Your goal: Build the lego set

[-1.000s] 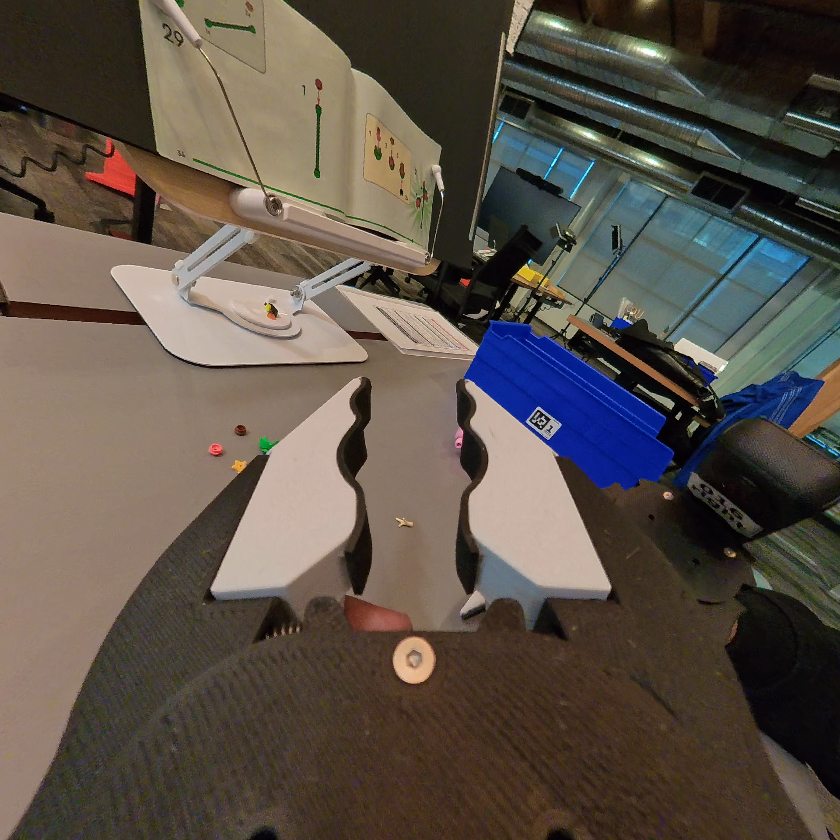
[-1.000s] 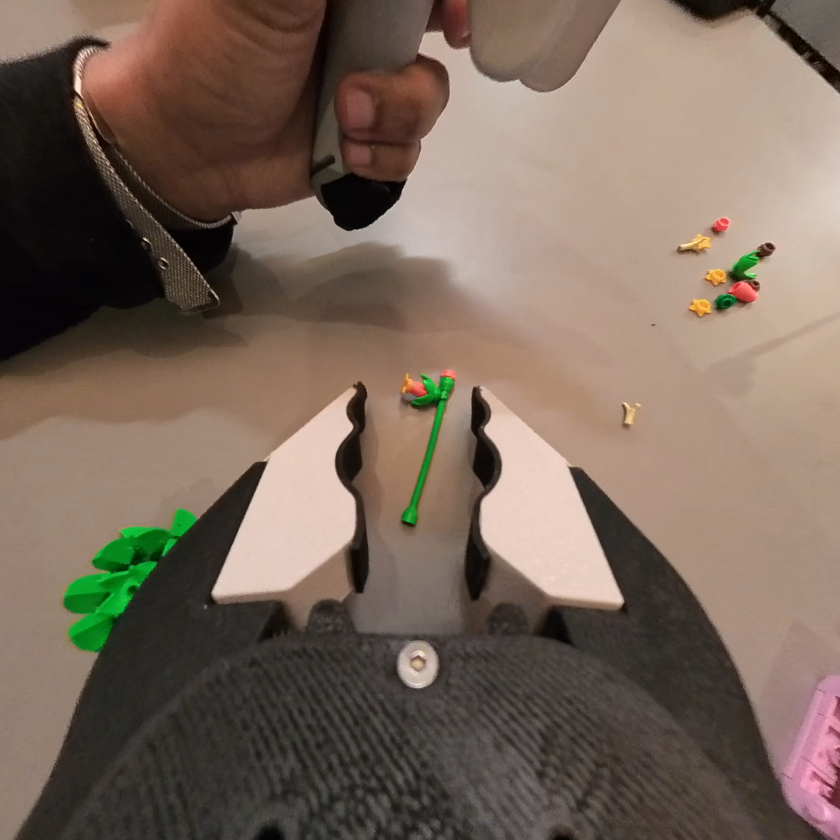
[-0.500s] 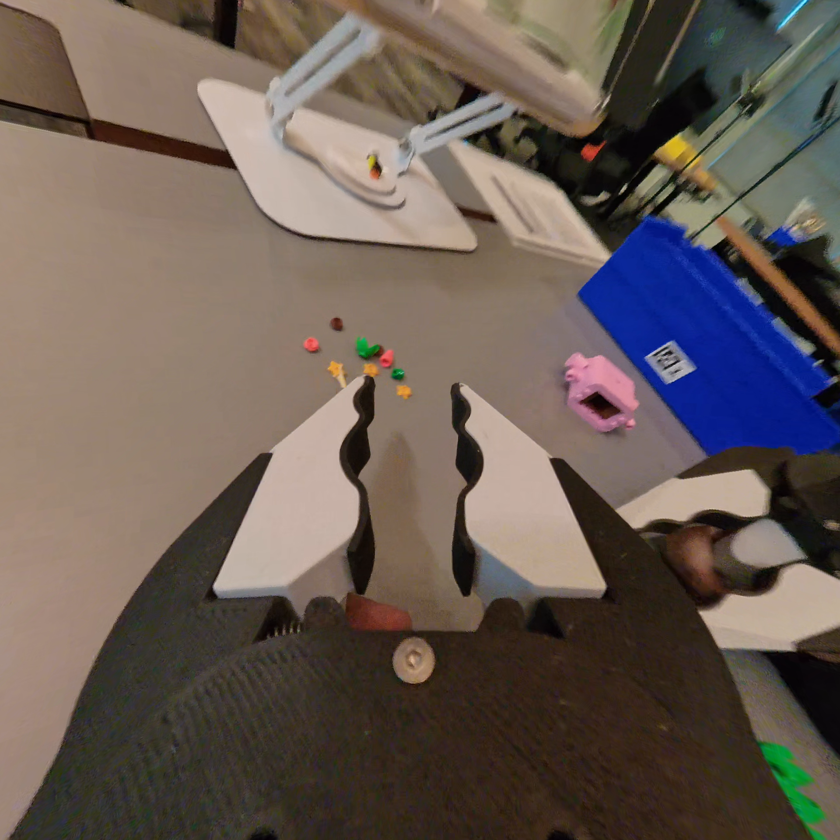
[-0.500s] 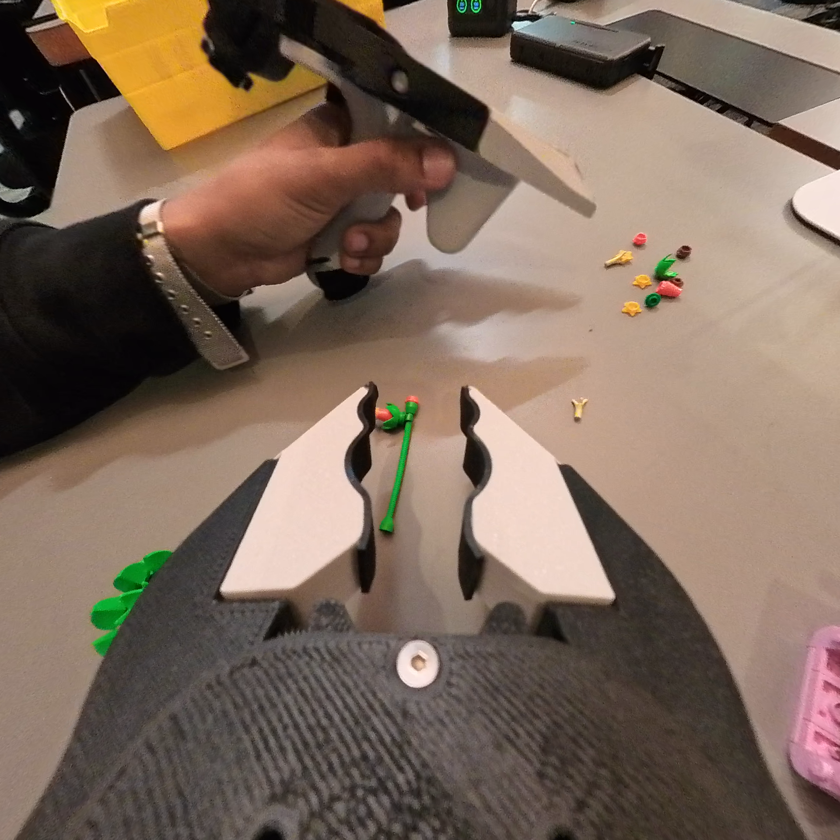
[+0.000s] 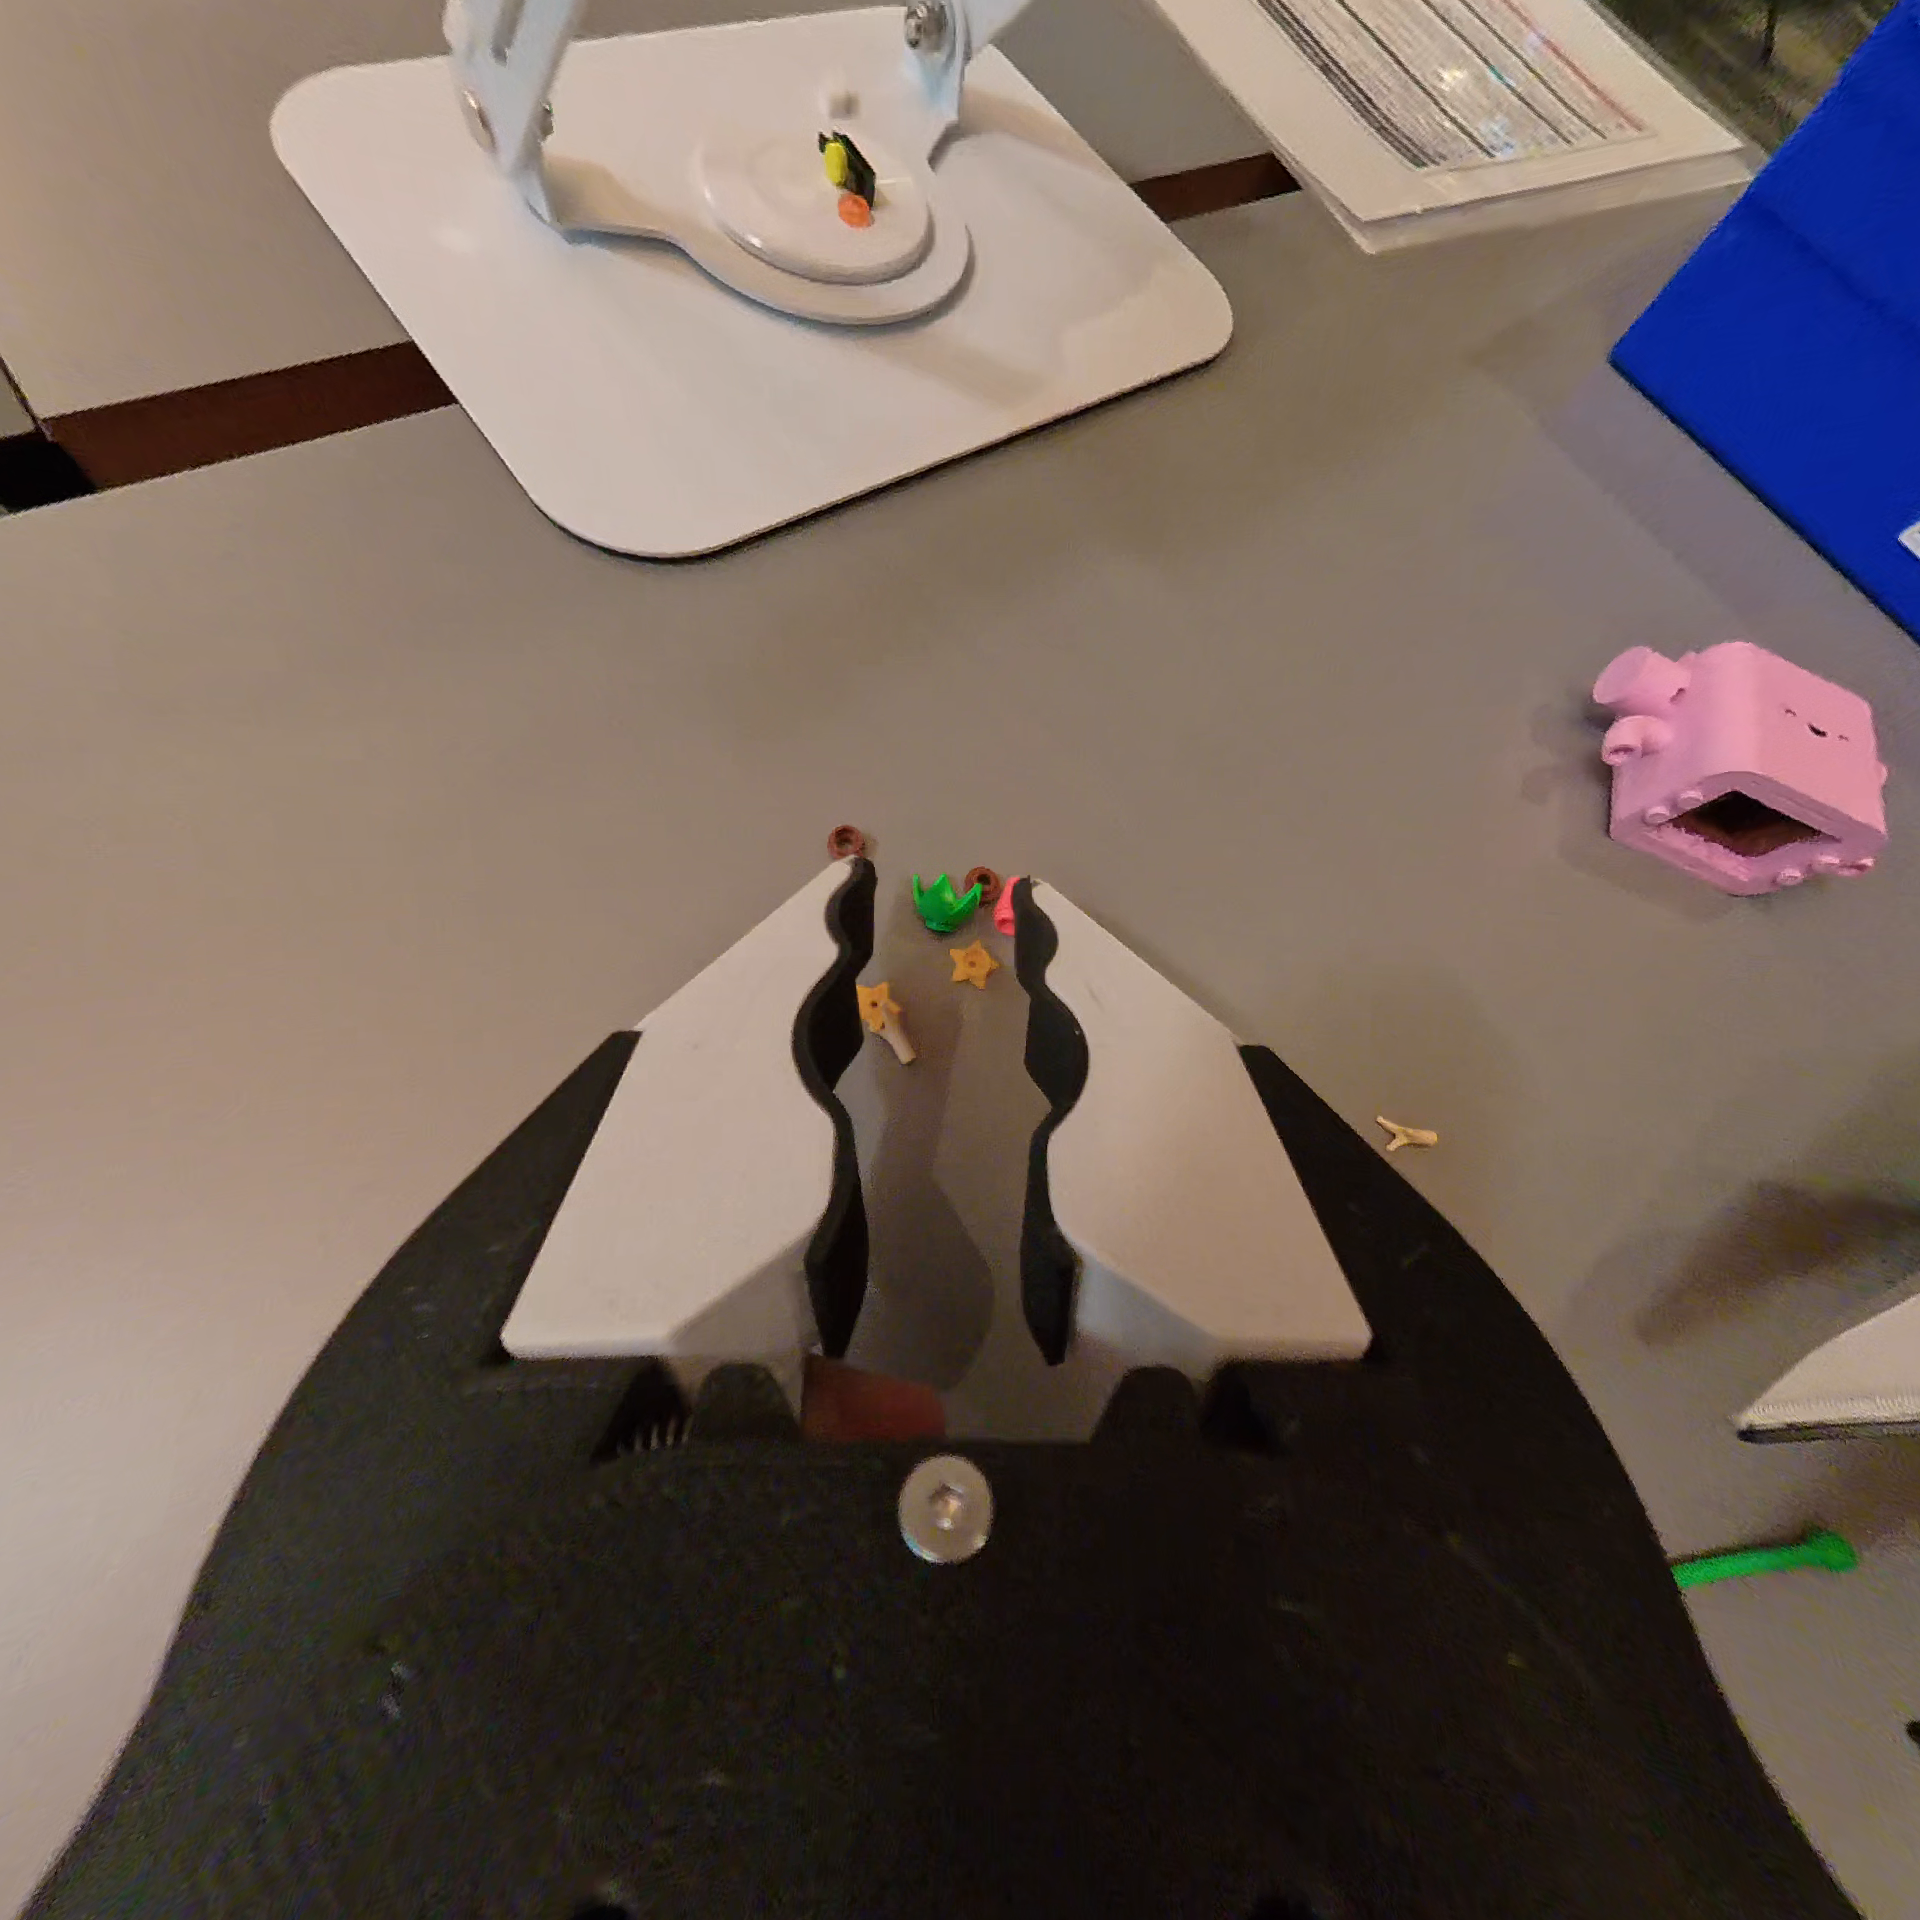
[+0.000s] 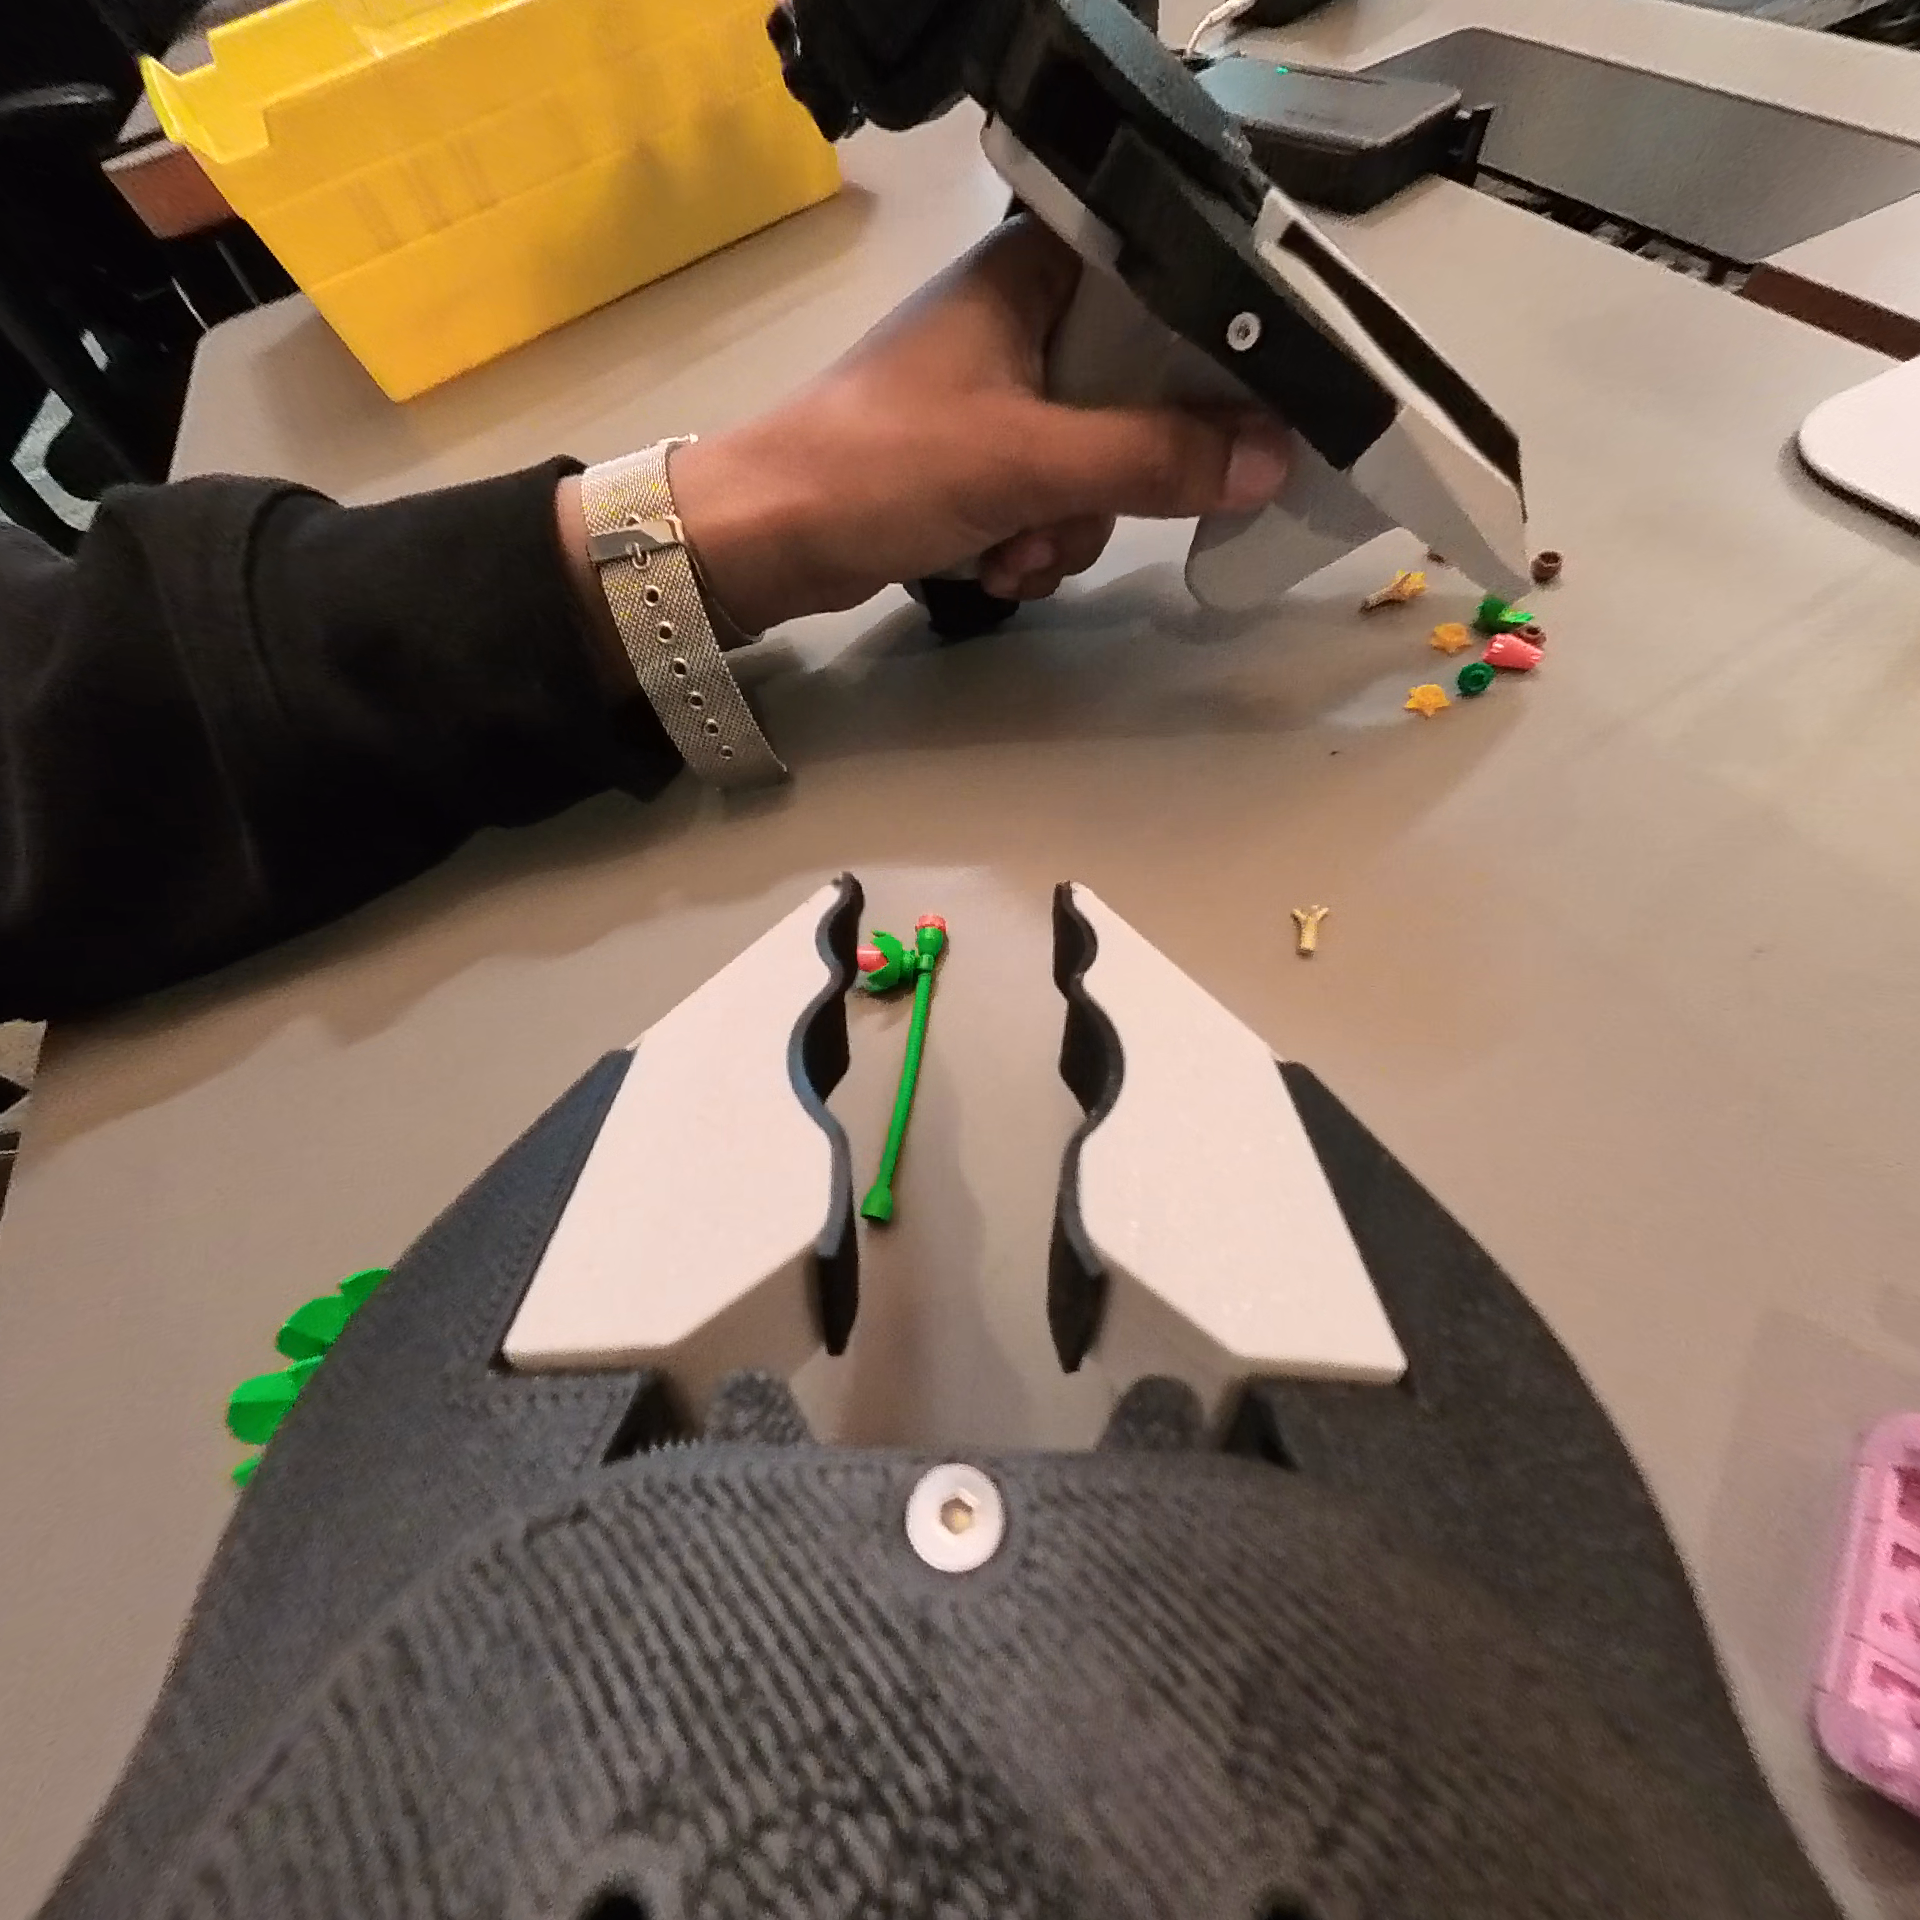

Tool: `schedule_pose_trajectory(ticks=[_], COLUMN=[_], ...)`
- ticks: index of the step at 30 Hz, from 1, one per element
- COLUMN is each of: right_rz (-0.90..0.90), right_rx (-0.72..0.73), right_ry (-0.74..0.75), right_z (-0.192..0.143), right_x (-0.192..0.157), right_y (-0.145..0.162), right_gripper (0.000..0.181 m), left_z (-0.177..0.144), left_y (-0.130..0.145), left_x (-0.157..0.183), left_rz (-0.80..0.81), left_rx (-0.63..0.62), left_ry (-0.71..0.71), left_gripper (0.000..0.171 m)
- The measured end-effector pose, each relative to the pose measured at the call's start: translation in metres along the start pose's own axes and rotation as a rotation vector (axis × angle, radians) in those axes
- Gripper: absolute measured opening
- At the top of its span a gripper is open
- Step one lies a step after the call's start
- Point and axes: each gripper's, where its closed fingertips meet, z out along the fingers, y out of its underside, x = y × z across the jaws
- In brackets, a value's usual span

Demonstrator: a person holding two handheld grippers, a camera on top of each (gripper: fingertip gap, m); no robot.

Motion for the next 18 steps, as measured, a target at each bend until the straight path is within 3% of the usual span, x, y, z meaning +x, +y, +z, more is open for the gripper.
schedule_pose_trajectory(ticks=[18], right_rz=[-0.008], right_rx=[-0.004], right_ry=[-0.003], right_z=[0.0], right_x=[-0.001], right_y=[0.001], right_gripper=[0.036], left_z=[0.009], left_y=[0.011], left_x=[-0.002], left_rz=[0.052], left_rx=[-0.091], left_ry=[-0.054], left_gripper=[0.01])
